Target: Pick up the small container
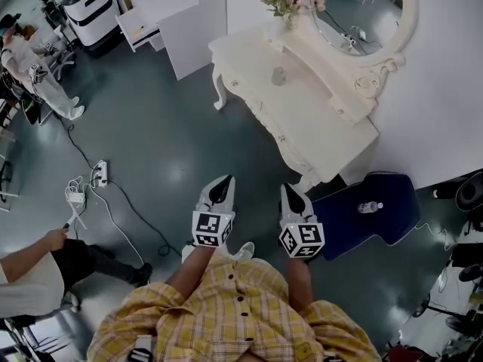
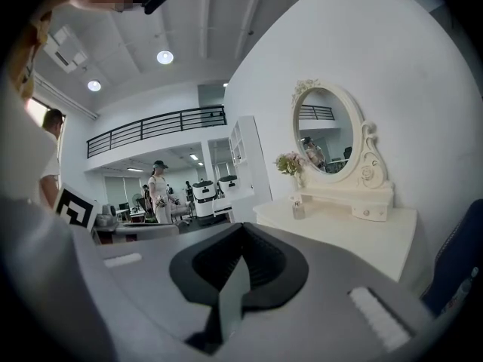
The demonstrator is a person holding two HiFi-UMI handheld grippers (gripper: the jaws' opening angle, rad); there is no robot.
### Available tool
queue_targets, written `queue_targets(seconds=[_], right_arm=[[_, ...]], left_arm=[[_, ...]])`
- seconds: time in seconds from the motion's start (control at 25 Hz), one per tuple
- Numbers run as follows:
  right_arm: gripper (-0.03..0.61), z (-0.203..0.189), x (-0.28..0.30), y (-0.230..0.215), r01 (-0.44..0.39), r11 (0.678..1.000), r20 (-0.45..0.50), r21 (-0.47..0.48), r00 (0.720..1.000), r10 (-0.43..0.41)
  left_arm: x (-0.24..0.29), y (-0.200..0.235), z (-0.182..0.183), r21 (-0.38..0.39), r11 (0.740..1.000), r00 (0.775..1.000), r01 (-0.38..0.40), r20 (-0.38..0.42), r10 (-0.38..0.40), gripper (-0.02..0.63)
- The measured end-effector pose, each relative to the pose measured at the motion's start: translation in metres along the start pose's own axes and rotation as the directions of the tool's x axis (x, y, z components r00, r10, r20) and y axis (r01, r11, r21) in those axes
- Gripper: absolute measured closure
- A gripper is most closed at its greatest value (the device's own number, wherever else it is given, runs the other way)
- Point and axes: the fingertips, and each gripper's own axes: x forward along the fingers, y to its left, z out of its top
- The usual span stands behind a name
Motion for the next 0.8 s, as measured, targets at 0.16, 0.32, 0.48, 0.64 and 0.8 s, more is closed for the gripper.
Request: queue_targets(seconds=[0.16,0.32,0.48,0.64,0.8], right_arm=[[0.577,0.003,0.038,-0.01,0.022,1.0,-0.001,0.013,1.0,-0.022],[0.577,0.011,0.09,-0.021,0.047,0.999,0.007,0.024,0.999,-0.047],[0.577,0.033,0.144,-0.026,0.07,0.997,0.019,0.022,0.997,-0.071],[0.577,0.058,0.188,-0.028,0.108,0.994,0.03,0.021,0.994,-0.109],[0.577,0.076,0.223,-0.033,0.167,0.986,0.042,0.02,0.985,-0.167]], left_arm=[[0.032,0.022,0.004,0.003,1.0,1.0,0.019,-0.01,-0.019,0.615],[0.08,0.053,0.015,0.012,0.998,0.998,0.056,-0.012,-0.056,0.615],[0.131,0.092,0.04,0.023,0.995,0.995,0.1,-0.011,-0.099,0.615],[0.173,0.119,0.064,0.033,0.987,0.988,0.155,-0.014,-0.155,0.615],[0.207,0.139,0.079,0.035,0.975,0.976,0.218,-0.03,-0.217,0.615]])
